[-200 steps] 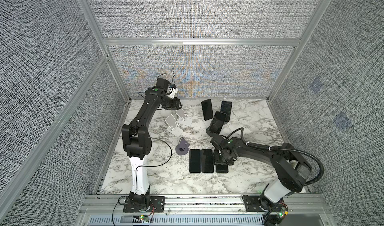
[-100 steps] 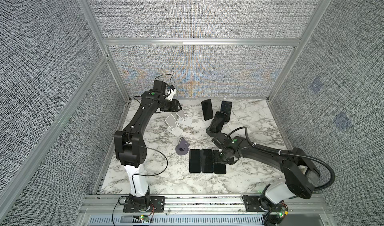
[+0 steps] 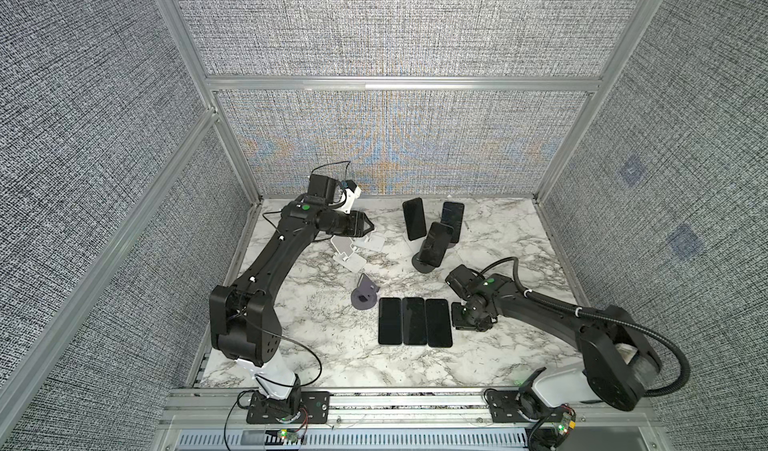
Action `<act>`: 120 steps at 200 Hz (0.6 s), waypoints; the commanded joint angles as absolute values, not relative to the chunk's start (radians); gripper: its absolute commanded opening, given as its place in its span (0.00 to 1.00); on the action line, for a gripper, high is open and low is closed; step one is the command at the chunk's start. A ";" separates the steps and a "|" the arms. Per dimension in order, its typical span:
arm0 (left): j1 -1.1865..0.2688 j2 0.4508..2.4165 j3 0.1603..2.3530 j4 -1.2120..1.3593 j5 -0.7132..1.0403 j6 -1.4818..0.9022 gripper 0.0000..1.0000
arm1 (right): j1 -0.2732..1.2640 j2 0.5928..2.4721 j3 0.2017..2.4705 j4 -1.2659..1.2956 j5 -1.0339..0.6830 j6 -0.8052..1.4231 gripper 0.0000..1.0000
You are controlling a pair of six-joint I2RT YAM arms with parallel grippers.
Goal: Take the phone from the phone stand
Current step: 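Open and raise the right gripper toward a black phone on a dark stand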
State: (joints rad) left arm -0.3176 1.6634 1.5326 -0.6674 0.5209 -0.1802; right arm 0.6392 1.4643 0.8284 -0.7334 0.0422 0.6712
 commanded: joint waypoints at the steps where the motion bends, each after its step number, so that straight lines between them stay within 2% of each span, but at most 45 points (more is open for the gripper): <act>1: -0.328 1.627 1.471 -0.563 0.566 -0.217 0.54 | 0.644 1.494 0.825 -0.678 0.024 0.662 0.36; 77: -0.343 1.618 1.427 -0.540 0.569 -0.227 0.55 | 0.675 1.539 0.837 -0.651 0.001 0.689 0.37; 120: -0.344 1.591 1.447 -0.583 0.552 -0.215 0.58 | 0.670 1.479 0.861 -0.728 0.060 0.708 0.46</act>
